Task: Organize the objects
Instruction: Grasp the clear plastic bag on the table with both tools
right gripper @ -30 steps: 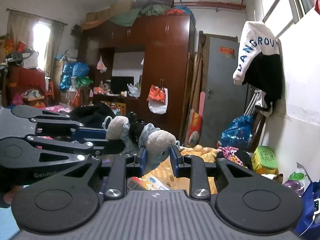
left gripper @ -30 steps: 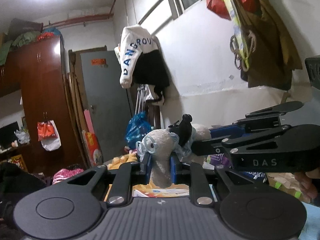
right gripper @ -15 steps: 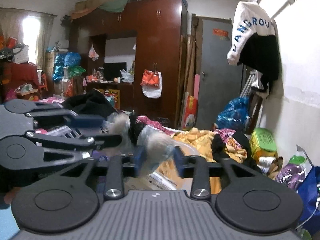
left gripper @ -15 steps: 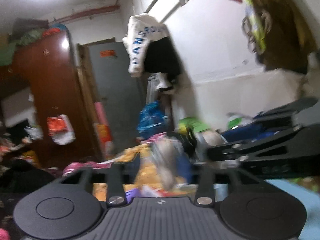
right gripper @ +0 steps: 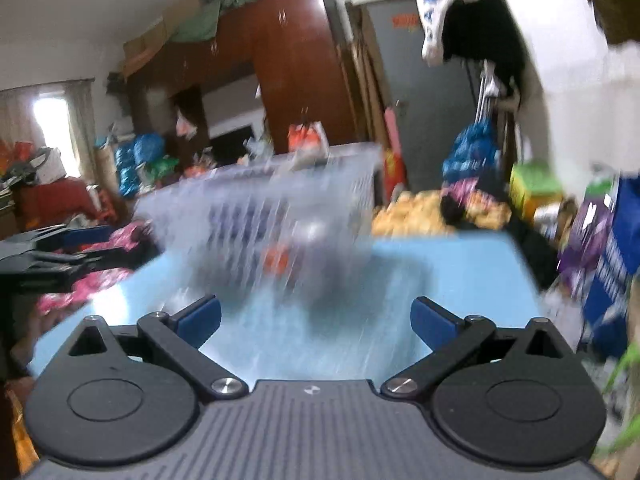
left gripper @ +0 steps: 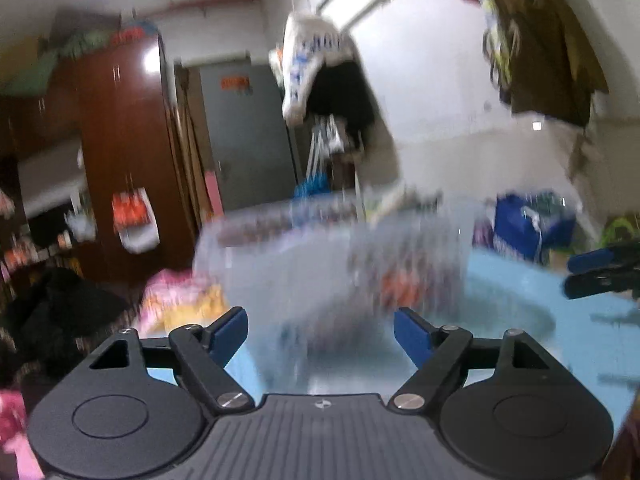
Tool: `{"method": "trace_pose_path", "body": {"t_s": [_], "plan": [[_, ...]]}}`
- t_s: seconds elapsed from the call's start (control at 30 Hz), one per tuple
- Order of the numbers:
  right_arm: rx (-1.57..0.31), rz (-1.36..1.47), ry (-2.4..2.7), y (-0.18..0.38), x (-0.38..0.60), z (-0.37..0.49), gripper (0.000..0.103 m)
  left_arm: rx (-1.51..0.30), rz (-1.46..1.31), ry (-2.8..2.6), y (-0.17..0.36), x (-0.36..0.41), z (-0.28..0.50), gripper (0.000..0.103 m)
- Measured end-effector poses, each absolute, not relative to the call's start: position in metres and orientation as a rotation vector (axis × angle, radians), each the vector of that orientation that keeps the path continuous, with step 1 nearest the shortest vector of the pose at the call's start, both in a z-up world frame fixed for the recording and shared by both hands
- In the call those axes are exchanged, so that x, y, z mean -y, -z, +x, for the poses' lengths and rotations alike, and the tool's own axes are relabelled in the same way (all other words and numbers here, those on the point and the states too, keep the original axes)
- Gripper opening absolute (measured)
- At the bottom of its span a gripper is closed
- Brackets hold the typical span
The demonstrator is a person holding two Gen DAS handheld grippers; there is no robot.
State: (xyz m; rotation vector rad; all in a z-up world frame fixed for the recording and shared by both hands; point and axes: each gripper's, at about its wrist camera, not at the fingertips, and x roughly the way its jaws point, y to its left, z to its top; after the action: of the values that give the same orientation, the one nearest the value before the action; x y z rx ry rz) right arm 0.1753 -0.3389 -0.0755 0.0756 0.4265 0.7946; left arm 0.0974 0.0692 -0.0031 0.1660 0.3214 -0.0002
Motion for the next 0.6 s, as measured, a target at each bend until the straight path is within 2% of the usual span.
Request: {"method": "trace_pose_path", "body": {"t_s": [0.17, 0.27, 0.43, 0.53, 0.57, 0.6], "plan": [[-0.446, 0.011, -0.814, 0.091, 0.326, 0.161, 0.103, -0.435, 0.073, 0.014, 0.023, -0.1, 0.115, 0.083], [-0.465, -0.005, -0.839, 0.1, 0.32, 0.158, 0.098, -0.5, 0.011, 0.074, 0.029, -0.109, 0.127, 0.083], [-0.436, -0.031, -0.843, 0.105, 0.313, 0.157, 0.08, -0.594, 0.007, 0.109, 0.041, -0.109, 0.143, 0.083], [-0.413, -0.09, -0.829, 0.107, 0.304, 0.152, 0.076, -0.626, -0.009, 0.13, 0.044, -0.108, 0.149, 0.082], [-0.405, -0.099, -0.826, 0.109, 0.302, 0.15, 0.073, -0.634, -0.007, 0.14, 0.045, -0.106, 0.15, 0.075], [-0.397, -0.108, -0.821, 0.11, 0.301, 0.15, 0.066, -0.634, 0.005, 0.139, 0.045, -0.104, 0.15, 0.071]]}}
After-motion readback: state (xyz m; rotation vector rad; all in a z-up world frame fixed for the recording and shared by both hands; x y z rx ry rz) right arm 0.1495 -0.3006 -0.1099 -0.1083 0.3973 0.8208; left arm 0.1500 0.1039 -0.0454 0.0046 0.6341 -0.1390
